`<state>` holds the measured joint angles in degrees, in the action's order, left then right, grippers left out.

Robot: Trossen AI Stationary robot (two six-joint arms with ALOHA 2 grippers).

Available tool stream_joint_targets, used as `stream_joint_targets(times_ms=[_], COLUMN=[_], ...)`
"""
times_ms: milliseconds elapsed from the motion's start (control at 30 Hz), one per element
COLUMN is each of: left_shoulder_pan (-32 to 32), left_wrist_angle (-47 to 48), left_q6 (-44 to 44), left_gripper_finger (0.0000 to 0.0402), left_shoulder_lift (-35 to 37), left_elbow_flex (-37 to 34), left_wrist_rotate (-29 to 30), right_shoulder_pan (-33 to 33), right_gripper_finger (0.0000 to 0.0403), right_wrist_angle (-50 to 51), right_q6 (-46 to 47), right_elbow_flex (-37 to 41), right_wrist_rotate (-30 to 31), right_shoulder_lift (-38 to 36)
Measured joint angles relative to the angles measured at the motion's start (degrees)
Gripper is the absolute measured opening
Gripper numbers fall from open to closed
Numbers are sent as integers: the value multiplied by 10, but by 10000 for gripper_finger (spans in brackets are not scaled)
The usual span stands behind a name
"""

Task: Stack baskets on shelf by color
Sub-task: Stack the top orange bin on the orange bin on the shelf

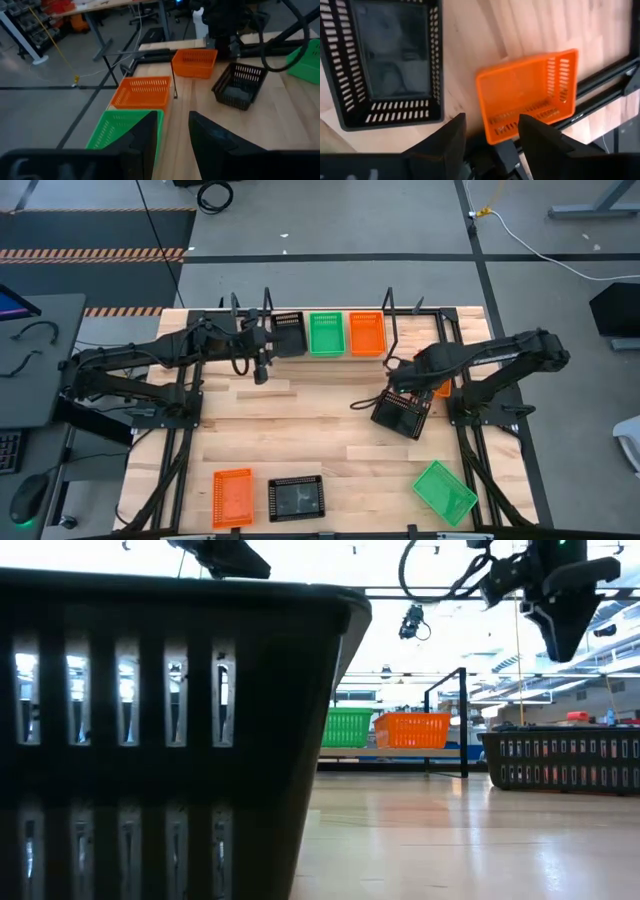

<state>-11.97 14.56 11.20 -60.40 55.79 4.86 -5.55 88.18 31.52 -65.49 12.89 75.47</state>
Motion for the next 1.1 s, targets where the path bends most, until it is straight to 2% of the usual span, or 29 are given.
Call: stream_joint_targets(times_ms=[233, 400, 733, 833, 1100], left_shoulder_pan=[-5, -10, -9, -9, -9], left_wrist_angle=[15, 22, 21, 21, 36], left_q6=[20, 21, 15, 14, 12], left_gripper_finger=[118, 118, 119, 119, 119], left_shoulder_lift=[12, 22, 24, 24, 23], left_elbow_flex=[0, 0, 0, 0, 0], left_wrist_rotate=[-1, 0, 0, -7, -13], right_shoulder_pan=[-14, -15, 1, 10, 51], right_gripper_finger=[190, 190, 190, 186, 172], right_wrist_angle=[-4, -39, -130, -141, -170], right_q6=[23, 53, 55, 44, -6], right_elbow_flex=[51, 118, 225, 224, 227], right_wrist_rotate=[-31, -31, -20, -4, -12], right_shoulder_lift=[34, 12, -37, -37, -34])
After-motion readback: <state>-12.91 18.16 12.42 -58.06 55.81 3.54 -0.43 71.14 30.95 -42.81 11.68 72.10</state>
